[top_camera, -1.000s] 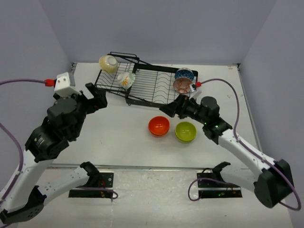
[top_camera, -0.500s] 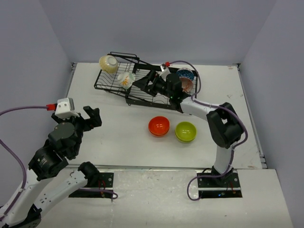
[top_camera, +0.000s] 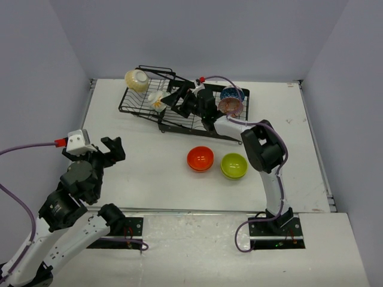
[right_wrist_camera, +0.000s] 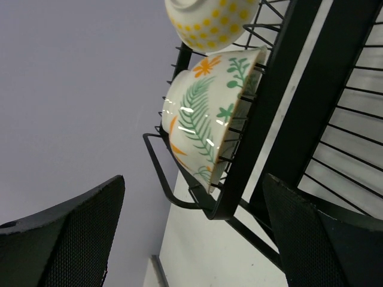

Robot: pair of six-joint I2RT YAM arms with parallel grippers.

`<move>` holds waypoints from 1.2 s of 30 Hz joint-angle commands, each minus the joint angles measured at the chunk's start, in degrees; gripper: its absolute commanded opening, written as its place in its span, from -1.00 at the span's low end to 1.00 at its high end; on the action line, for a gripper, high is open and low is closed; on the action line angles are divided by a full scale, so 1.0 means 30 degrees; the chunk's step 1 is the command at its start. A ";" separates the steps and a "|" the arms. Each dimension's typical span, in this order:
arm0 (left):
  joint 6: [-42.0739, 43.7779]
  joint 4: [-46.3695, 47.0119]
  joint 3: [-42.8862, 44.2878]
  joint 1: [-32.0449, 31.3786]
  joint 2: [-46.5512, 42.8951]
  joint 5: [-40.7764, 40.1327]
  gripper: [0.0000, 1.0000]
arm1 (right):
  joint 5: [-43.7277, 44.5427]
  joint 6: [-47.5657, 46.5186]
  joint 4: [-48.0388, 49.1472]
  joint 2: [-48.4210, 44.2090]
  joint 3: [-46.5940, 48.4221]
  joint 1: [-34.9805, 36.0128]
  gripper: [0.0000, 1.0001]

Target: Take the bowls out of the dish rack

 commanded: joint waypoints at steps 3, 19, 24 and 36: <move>0.0040 0.1024 -0.0186 0.0107 -0.0146 -0.0528 1.00 | 0.0073 0.0452 0.0626 0.0502 0.0847 0.0158 0.95; 0.0275 0.1375 -0.0656 0.0166 -0.0029 -0.0029 1.00 | -0.1982 0.0393 0.2444 0.1265 0.1932 0.0129 0.85; 0.0305 0.1376 -0.0656 0.0195 0.0204 0.0059 1.00 | -0.2333 0.0364 0.2563 0.1439 0.2107 0.0129 0.83; 0.0392 0.1346 -0.0597 0.0313 0.0731 0.0381 1.00 | -0.4002 0.1651 0.4054 0.2524 0.2665 -0.0251 0.79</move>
